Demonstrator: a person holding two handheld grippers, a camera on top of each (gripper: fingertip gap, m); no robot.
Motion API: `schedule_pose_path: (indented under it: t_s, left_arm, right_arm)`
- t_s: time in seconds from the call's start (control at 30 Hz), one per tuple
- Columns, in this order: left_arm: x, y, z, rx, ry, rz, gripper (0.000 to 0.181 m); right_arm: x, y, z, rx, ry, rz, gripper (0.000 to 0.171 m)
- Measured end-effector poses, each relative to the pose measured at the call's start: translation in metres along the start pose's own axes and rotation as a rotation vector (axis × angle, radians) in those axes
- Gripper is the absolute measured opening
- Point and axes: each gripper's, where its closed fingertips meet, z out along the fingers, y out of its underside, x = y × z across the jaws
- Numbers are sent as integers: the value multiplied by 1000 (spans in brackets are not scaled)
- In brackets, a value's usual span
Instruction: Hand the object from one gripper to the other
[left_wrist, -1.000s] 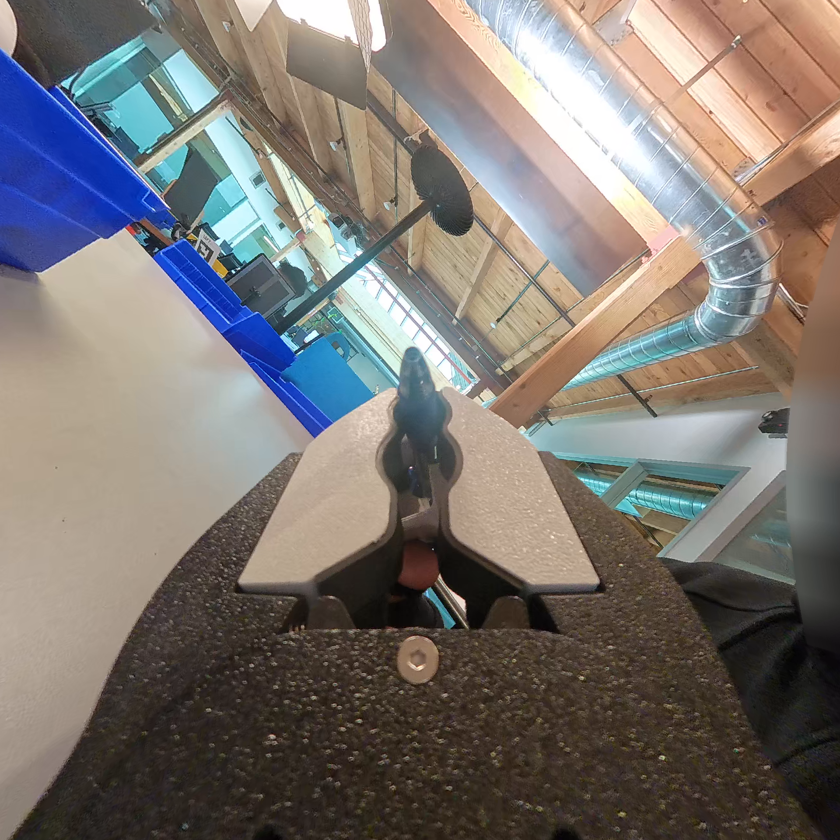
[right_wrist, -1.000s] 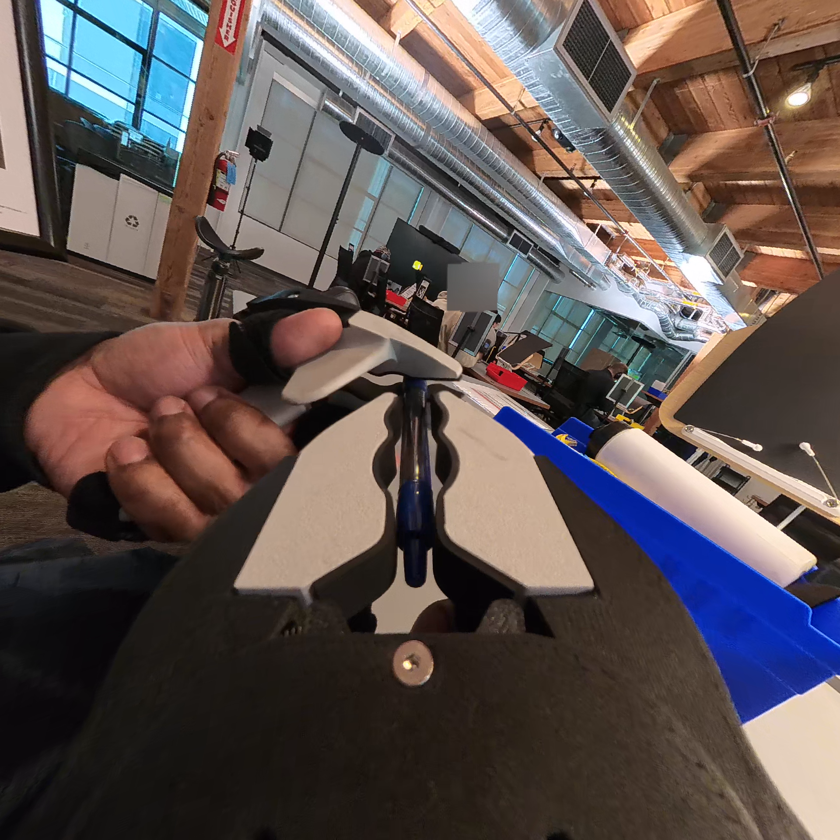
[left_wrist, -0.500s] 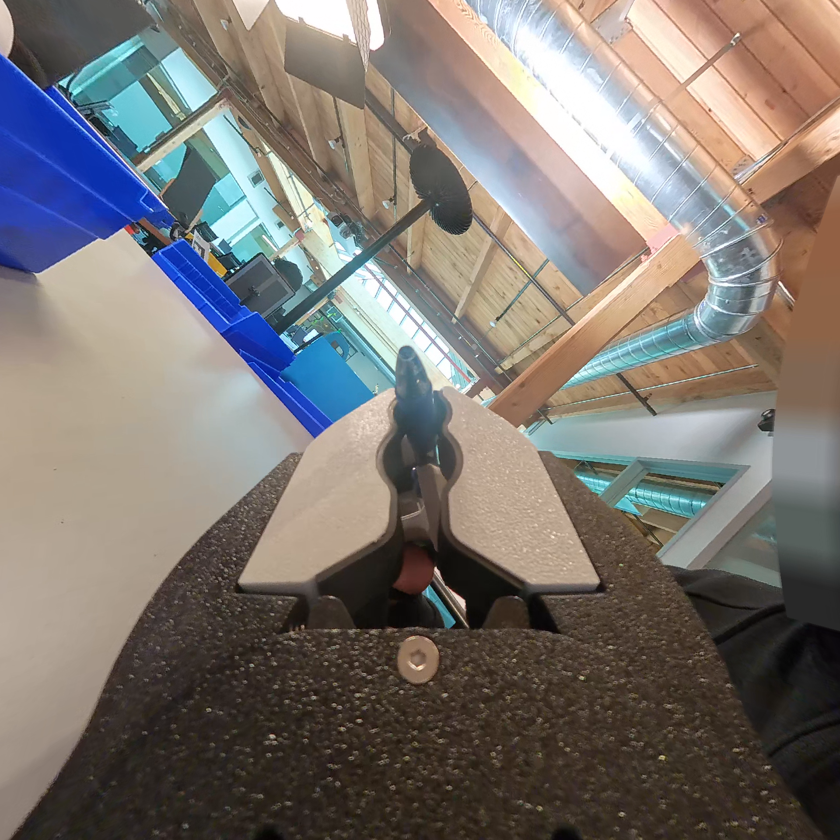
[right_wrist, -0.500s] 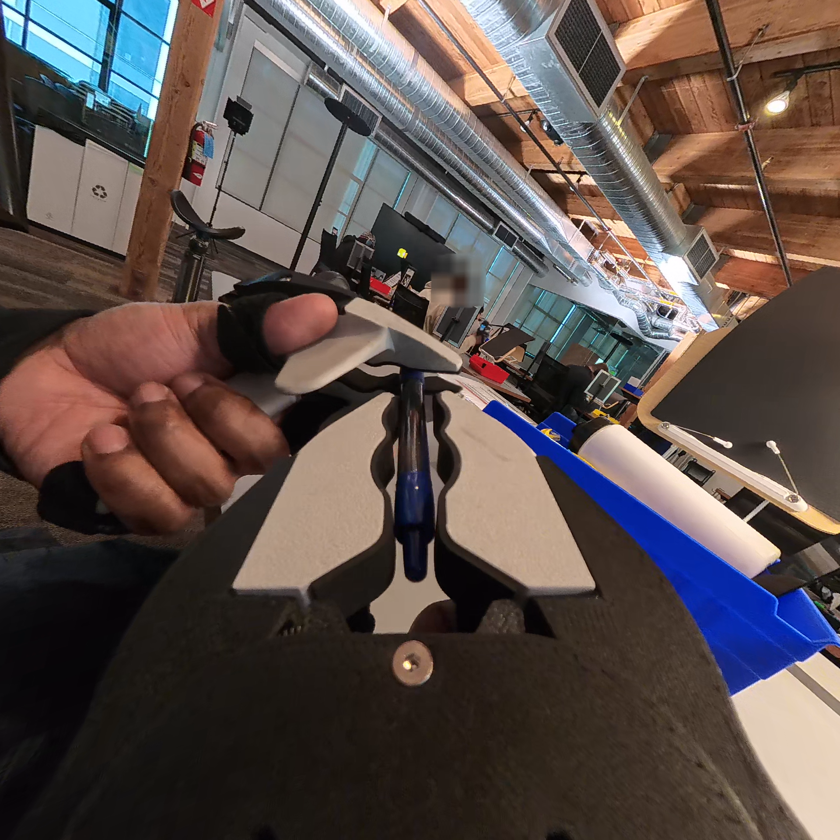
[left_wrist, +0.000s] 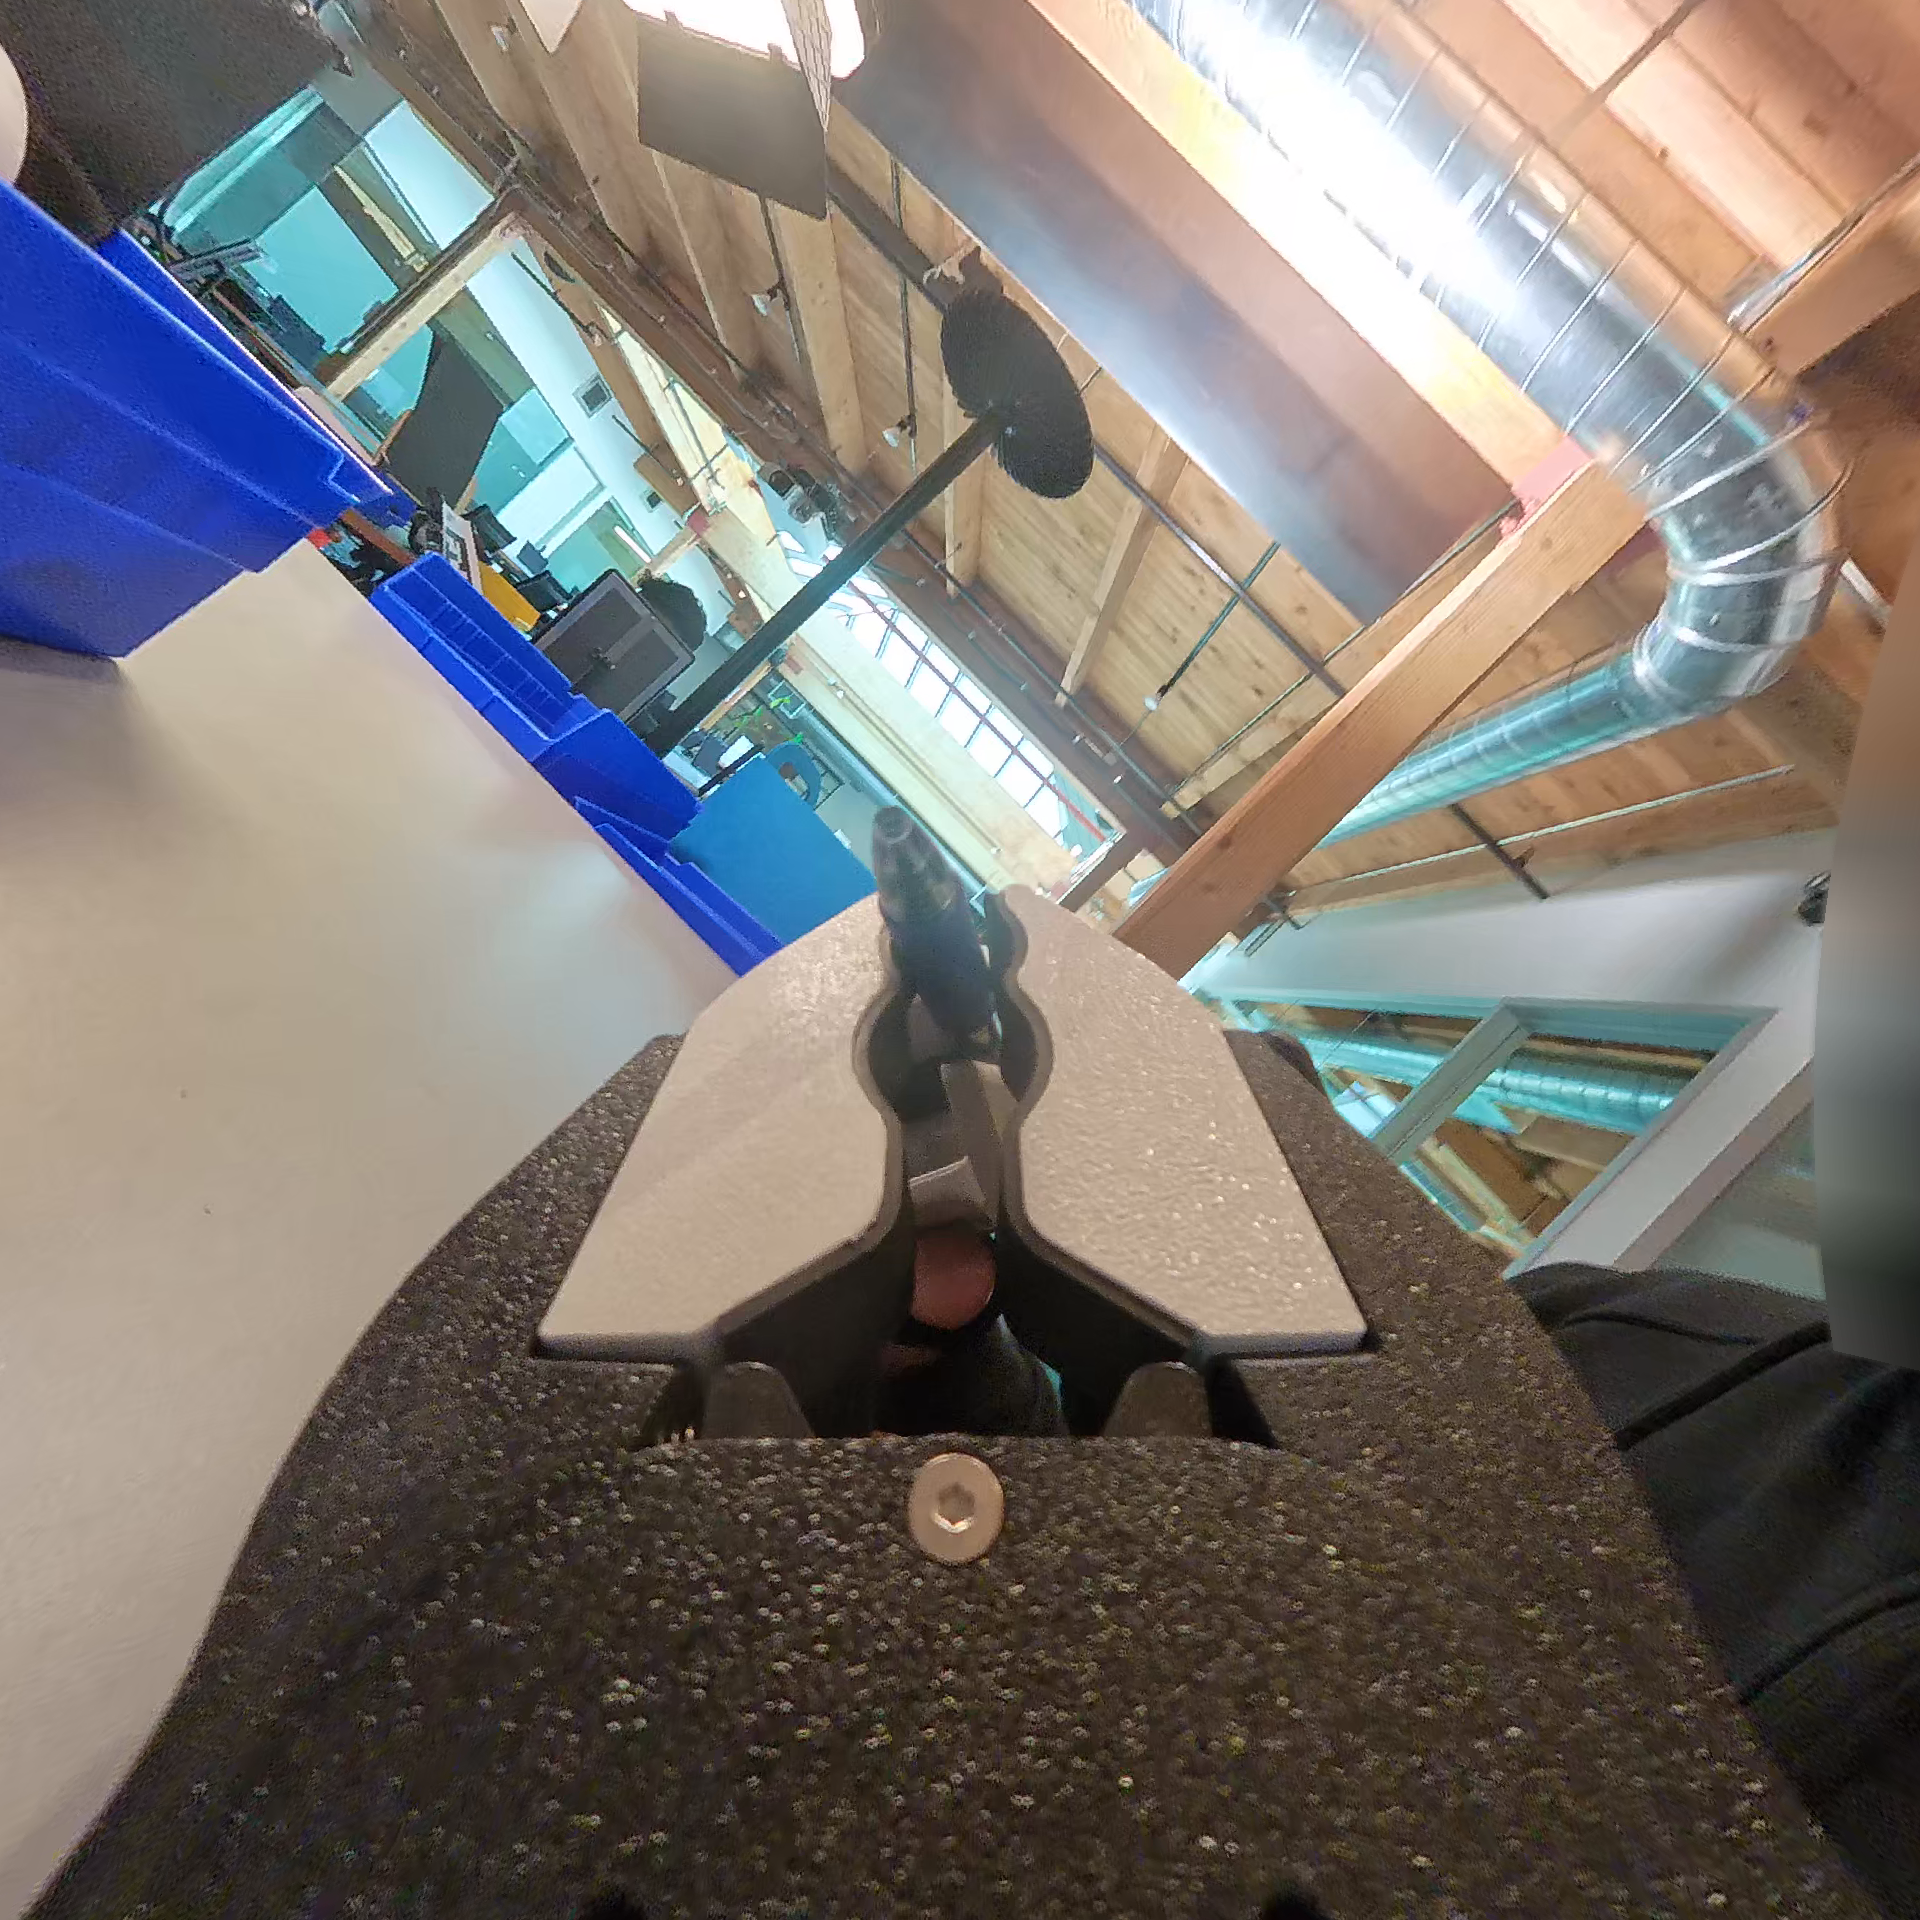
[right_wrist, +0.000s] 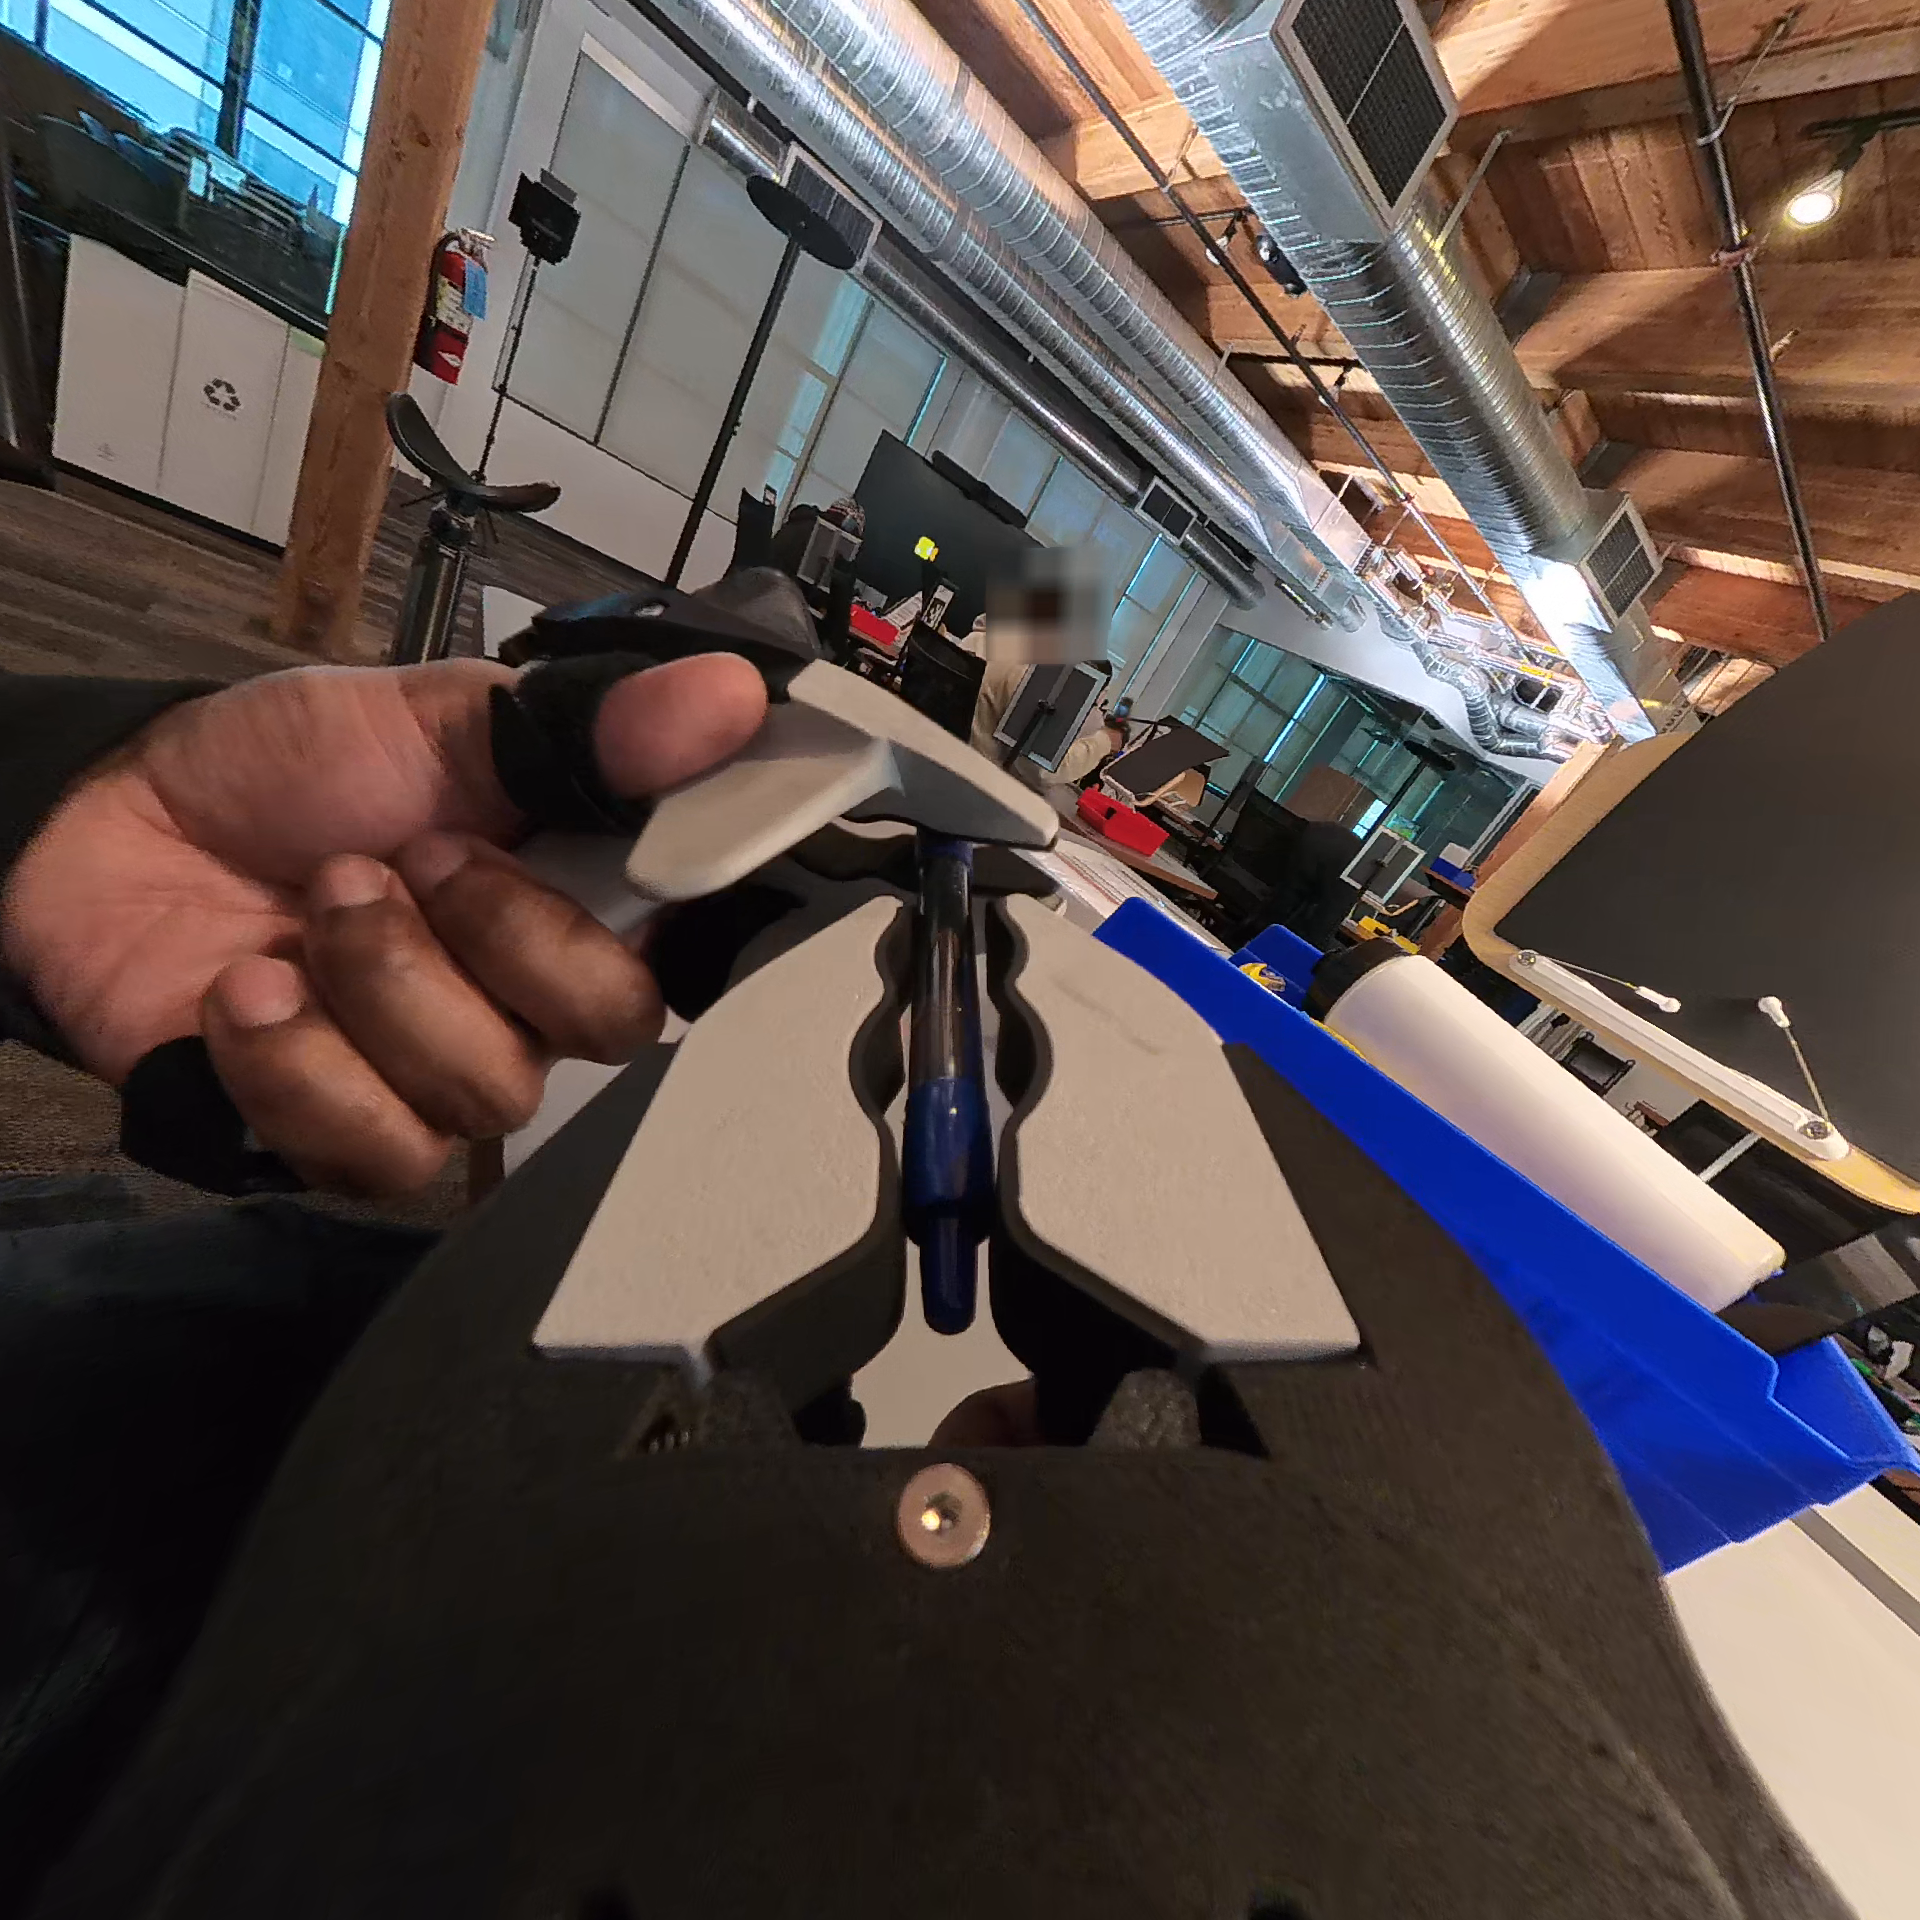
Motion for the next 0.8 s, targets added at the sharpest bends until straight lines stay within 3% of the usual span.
schedule_pose_path:
  t_s: [0.2, 0.47, 0.63, 0.8]
  left_arm:
    - [-7, -13, -11, -58, -102, 227, 34]
    - [-8, -48, -39, -91, -308, 748, 43]
    - [-2, -23, -32, -260, -322, 1125, 53]
    - [-9, -5, -29, -411, -393, 1637, 56]
  right_arm:
    - [11, -4, -5, 38, 11, 98, 13]
    - [16, -4, -7, 47, 18, 132, 13]
    - [14, -4, -6, 41, 13, 120, 13]
    - [10, -3, -5, 32, -8, 116, 13]
